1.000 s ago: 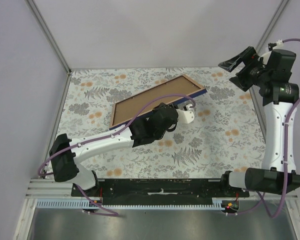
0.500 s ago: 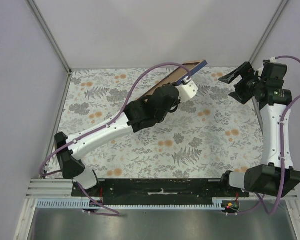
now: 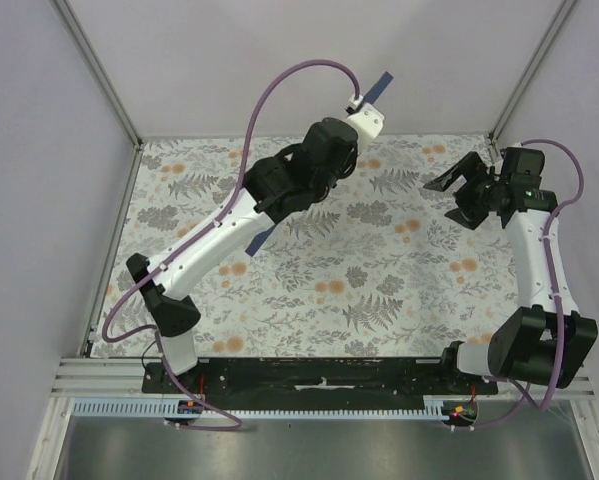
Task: Put the photo into the frame
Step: Turn over the photo frame.
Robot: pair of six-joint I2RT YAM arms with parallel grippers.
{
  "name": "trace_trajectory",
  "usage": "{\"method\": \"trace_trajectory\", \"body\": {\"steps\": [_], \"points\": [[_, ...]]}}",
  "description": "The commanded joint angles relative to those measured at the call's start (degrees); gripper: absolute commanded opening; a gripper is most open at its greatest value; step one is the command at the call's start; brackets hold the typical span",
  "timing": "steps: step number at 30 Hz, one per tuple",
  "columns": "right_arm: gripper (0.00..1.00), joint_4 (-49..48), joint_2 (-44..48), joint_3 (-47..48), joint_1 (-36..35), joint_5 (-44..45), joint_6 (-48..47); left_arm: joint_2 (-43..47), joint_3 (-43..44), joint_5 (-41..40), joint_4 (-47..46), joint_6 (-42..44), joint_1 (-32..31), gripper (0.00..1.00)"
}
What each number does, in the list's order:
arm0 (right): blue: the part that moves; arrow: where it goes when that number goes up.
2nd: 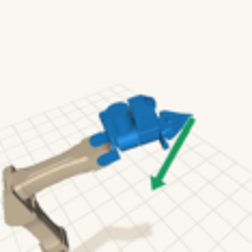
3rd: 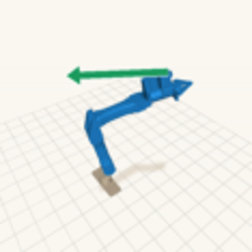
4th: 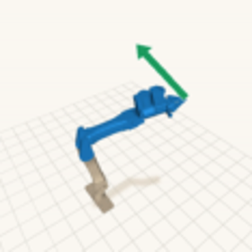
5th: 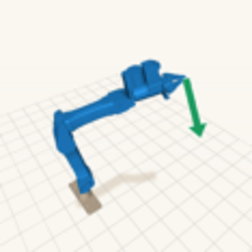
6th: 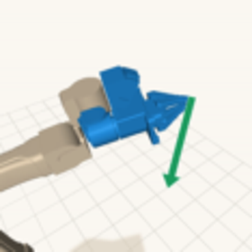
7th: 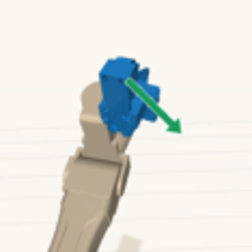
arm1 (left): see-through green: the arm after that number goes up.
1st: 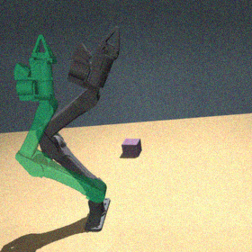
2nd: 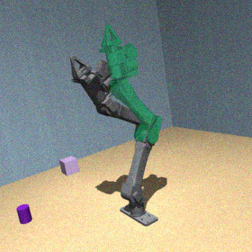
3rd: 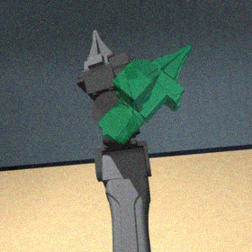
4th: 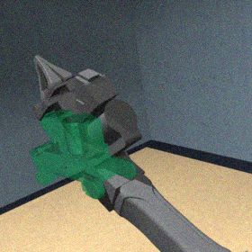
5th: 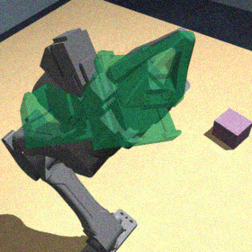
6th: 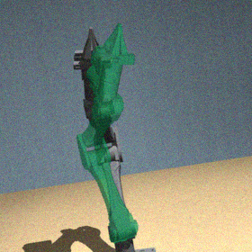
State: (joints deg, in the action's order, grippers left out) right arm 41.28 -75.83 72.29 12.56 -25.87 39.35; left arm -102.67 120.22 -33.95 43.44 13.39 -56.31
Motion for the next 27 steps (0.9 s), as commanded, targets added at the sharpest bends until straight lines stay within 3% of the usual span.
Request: {"method": "trace_trajectory", "body": {"steps": [1, 15, 27], "points": [[0.98, -3.57, -1.25, -2.24, -1.04, -0.76, -2.0, -0.59, 11.07, -1.73, -1.79, -6.96, 3.48, 0.02], [0.98, -7.44, -6.87, -6.2, -7.45, 1.08, -2.7, -2.62, 18.03, 2.57, 3.14, -16.2, 14.56, 0.02], [0.98, -10.34, -13.02, -5.76, -15.46, 2.05, -2.0, -4.99, 19.34, 15.48, 7.44, -21.21, 29.14, 0.02]]}}
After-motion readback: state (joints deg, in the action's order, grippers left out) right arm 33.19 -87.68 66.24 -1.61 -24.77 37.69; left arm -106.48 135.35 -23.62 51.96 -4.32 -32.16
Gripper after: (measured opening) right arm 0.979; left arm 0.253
